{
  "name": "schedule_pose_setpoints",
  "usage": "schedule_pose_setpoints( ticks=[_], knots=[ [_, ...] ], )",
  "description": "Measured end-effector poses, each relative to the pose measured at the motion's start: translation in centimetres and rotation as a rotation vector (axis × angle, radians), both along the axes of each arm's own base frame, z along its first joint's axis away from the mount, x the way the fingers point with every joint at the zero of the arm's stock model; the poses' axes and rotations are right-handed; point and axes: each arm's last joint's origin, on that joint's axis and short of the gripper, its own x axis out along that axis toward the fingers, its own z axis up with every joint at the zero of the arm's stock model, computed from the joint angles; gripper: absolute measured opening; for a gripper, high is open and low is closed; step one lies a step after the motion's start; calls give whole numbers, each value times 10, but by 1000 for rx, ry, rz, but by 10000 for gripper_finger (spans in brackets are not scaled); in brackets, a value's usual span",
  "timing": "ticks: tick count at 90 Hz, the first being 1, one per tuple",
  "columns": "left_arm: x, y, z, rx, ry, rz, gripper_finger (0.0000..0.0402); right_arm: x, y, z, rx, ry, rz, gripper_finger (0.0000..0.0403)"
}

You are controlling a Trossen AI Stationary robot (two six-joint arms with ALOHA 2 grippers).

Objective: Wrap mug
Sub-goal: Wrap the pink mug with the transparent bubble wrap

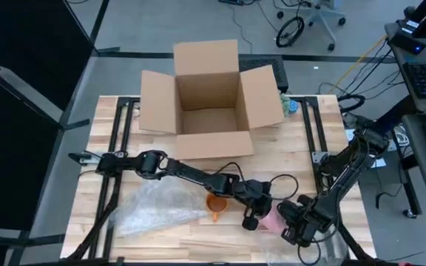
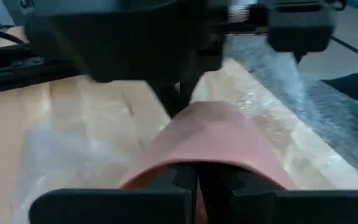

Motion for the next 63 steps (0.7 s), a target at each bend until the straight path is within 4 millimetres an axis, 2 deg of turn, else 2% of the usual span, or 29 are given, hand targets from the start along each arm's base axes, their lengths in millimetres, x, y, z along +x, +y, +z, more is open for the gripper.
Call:
schedule_pose_setpoints(
  ticks=[39, 47, 63],
  knots=[
    [-14, 6, 16, 112, 182, 89, 0, 48, -49, 0, -85, -24, 75, 0],
    [-16, 9, 16, 163, 201, 121, 0, 50, -54, 0, -113, -32, 83, 0],
    [-21, 14, 33, 197, 201, 147, 0, 52, -54, 1, -178, -92, 78, 0]
  ],
)
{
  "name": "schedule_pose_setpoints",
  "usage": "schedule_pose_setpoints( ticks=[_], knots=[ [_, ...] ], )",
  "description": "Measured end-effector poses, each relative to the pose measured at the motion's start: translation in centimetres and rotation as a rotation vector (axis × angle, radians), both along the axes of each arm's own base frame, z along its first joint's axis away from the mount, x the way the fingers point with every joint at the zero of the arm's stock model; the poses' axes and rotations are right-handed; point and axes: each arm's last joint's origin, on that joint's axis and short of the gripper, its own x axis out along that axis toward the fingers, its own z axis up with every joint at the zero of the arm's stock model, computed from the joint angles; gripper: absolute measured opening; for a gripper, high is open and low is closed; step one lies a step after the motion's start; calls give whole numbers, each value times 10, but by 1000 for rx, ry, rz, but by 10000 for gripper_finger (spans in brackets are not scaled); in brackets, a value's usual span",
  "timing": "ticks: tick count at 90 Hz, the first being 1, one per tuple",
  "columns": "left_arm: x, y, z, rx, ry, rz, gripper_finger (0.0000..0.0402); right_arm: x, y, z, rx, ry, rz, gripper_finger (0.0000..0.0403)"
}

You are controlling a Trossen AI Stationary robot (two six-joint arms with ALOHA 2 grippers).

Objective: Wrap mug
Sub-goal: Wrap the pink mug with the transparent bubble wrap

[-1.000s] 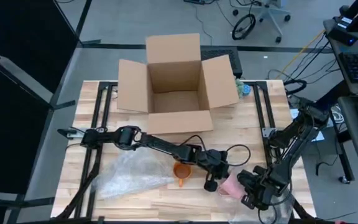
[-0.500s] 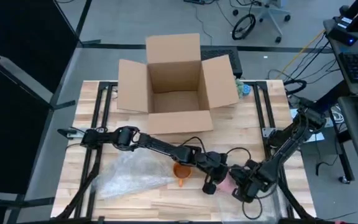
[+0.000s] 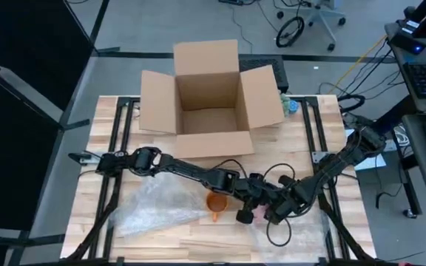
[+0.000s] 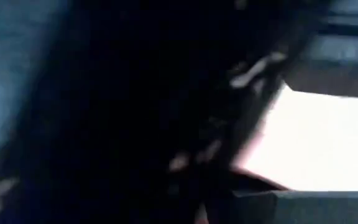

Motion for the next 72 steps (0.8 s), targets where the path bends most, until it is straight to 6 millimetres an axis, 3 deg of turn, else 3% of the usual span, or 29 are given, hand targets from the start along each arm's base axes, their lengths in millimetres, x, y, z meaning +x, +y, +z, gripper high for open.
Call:
schedule_pose_setpoints(
  ticks=[28, 45, 59, 72],
  knots=[
    [-4, -7, 9, 21, 0, -43, 0, -1, 7, -1, -117, -144, -22, 0],
    [-5, -11, 9, 29, 6, -45, 0, -5, 8, -6, -69, -116, -31, 0],
    [-2, -11, 13, 20, -47, -40, 0, -16, 10, 8, 67, -12, 23, 0],
    [-2, -11, 14, 19, -49, -36, 0, -37, 13, 36, 158, 86, 56, 0]
  ],
)
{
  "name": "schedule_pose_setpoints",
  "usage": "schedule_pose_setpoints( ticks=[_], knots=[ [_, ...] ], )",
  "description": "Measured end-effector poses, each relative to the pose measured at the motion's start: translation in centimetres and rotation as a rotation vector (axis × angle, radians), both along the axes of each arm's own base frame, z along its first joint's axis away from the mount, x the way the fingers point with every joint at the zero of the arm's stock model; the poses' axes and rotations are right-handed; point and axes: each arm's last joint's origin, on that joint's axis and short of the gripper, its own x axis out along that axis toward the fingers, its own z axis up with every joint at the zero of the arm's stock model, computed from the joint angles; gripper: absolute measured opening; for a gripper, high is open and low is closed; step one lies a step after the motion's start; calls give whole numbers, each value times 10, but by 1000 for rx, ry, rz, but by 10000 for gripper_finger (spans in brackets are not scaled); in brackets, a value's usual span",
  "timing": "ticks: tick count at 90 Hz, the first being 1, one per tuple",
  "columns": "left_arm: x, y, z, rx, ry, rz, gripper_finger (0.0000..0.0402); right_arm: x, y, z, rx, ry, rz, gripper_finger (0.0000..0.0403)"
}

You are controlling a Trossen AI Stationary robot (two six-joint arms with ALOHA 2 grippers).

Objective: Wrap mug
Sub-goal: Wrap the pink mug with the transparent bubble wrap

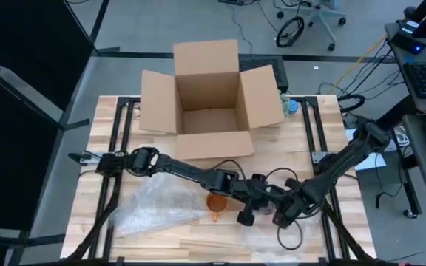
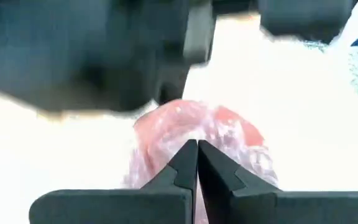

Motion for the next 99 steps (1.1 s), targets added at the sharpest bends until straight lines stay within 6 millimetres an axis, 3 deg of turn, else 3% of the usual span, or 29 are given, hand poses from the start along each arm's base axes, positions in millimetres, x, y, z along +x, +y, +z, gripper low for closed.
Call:
schedule_pose_setpoints(
  ticks=[11, 24, 45, 63, 99],
  knots=[
    [0, -1, 0, 2, 2, -1, 0, -18, 8, 12, 60, -12, -59, 0],
    [0, -1, 0, 2, 3, -1, 0, -32, 26, 10, 100, -1, -63, 13],
    [-1, -1, -1, -6, 12, -14, 0, -35, 55, -10, 174, 72, -36, 110],
    [-1, -1, -1, -7, 13, -15, 0, -25, 61, -43, 128, 239, -48, 172],
    [1, 4, -1, 27, -6, -38, 0, -15, 69, -77, 97, 333, -157, 172]
  ],
)
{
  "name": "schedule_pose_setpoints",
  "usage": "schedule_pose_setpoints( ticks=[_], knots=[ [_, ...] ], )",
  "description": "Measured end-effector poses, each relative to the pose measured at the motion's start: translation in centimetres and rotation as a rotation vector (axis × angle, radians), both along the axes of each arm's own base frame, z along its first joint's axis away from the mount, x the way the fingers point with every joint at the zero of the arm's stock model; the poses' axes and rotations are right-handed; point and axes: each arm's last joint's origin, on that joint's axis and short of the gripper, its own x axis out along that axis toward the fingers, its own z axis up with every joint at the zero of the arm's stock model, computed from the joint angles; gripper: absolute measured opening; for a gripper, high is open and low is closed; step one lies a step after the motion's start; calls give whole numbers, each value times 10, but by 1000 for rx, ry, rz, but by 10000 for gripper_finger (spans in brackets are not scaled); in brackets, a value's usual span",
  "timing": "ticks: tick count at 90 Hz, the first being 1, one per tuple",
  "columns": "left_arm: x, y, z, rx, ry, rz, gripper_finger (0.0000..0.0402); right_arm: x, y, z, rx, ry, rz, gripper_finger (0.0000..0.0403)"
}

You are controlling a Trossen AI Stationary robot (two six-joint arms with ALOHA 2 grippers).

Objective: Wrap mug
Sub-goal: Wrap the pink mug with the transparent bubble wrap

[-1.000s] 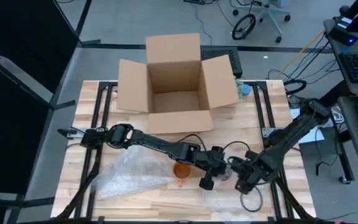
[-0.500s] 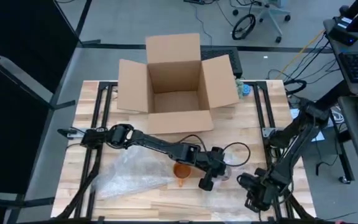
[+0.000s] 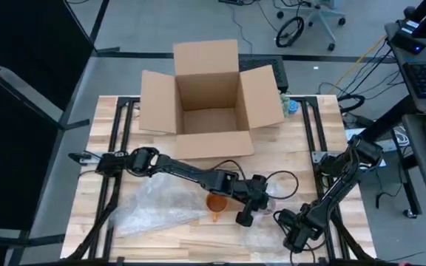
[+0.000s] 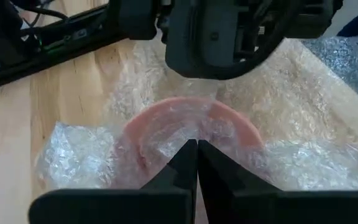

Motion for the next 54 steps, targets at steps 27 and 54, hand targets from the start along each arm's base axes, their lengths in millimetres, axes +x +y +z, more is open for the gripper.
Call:
schedule_pose_setpoints(
  ticks=[27, 54],
  knots=[
    [2, 7, 0, -5, -2, 17, 0, 1, 14, 23, -60, -146, -39, 13],
    [1, 4, 0, -7, 2, 10, 0, 6, 28, 102, -291, -499, 8, 2]
  ],
)
